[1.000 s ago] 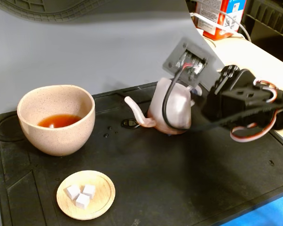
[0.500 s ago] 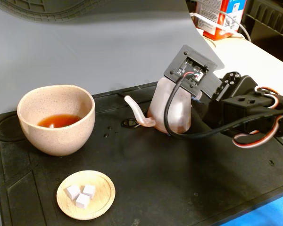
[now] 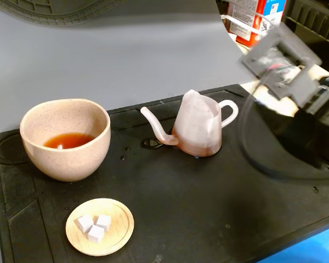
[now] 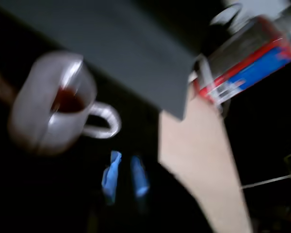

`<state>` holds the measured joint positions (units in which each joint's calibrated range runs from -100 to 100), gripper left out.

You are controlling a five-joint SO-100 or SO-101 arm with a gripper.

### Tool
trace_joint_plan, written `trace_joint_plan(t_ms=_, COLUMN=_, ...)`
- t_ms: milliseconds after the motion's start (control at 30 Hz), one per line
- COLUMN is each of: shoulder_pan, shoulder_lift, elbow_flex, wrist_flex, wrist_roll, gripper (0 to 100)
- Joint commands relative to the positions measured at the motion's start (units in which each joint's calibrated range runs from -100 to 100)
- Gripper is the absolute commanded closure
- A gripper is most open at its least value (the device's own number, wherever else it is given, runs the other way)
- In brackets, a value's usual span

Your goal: Pick up a kettle and pour liquid into a cup.

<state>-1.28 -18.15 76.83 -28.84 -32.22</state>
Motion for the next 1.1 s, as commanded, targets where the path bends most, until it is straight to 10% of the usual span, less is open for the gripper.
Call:
trace_joint_plan(t_ms=0, shoulder_pan=0.18, shoulder_lift=-16.58, elbow_flex=6.39, wrist_flex=0.0, wrist_roll=-0.98, gripper=99)
trace_joint_plan(t_ms=367, shoulder_pan=-0.27, shoulder_lift=-42.34, elbow_flex=13.65, wrist_flex=1.56, wrist_roll=-16.51, gripper=99)
trace_joint_plan(t_ms=533, shoulder_pan=1.7, shoulder_lift=-69.82, elbow_flex=14.1, wrist_flex=36.93, wrist_roll=-20.03, gripper=99)
trace_joint_plan(t_ms=900, shoulder_pan=2.77, shoulder_lift=-81.08, elbow_flex=22.9, wrist_flex=53.27, wrist_roll=-25.54, gripper=100)
trace_joint_plan(t_ms=1067, shoulder_pan=2.62, shoulder_lift=-81.08, elbow_flex=22.9, wrist_flex=85.43, wrist_roll=-25.01, gripper=100)
